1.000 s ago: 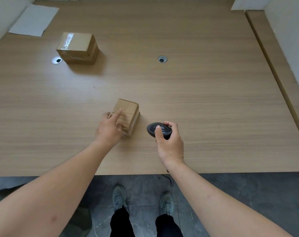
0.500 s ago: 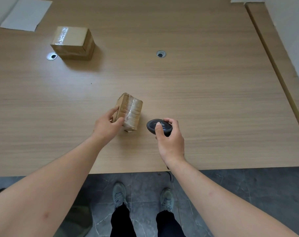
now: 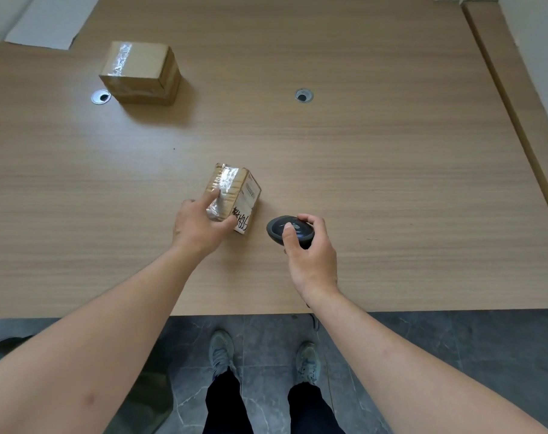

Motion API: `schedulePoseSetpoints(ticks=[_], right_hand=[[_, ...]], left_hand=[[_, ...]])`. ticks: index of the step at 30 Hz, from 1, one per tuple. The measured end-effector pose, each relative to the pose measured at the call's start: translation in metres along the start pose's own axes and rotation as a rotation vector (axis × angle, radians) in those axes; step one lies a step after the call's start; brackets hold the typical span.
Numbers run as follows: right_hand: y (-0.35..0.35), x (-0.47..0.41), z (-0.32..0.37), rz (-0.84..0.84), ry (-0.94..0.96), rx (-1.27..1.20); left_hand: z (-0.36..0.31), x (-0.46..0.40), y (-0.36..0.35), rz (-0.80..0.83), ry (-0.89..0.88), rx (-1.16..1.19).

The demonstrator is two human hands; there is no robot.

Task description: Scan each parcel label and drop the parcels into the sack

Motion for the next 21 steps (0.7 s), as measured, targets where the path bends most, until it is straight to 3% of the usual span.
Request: schedulePoseSetpoints(ticks=[4,7,12,21], right_hand=[[-0.004,0.0,0.022,-0.041,0.005,-0.125],[-0.007,-0.004,0.039,-0.063,-0.008,-0.234],[-0.008,-0.001,0.068,-0.064,-0.07,-0.386],[-0.018,0.026,0.104,-0.121,-0.094,-0.398]], left_hand=[[0.007,0.004,0.01,0.127,0.007,0.34],[0.004,0.011,0.012,0.205,0.017,0.459],[-0.002,0.017,0.019,0.23,0.01,0.548],[-0.008,0.02,0.057,0.23,-0.062,0.598]])
Point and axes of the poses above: each hand's wrist, its own x-axis away from the middle knuckle, its own y-axis out of the back of the hand, z = x × y, the point moved 7 cm from there along -x, towards the middle knuckle, and after that the axes turned 1 degree about x, right-handed, at the moved point
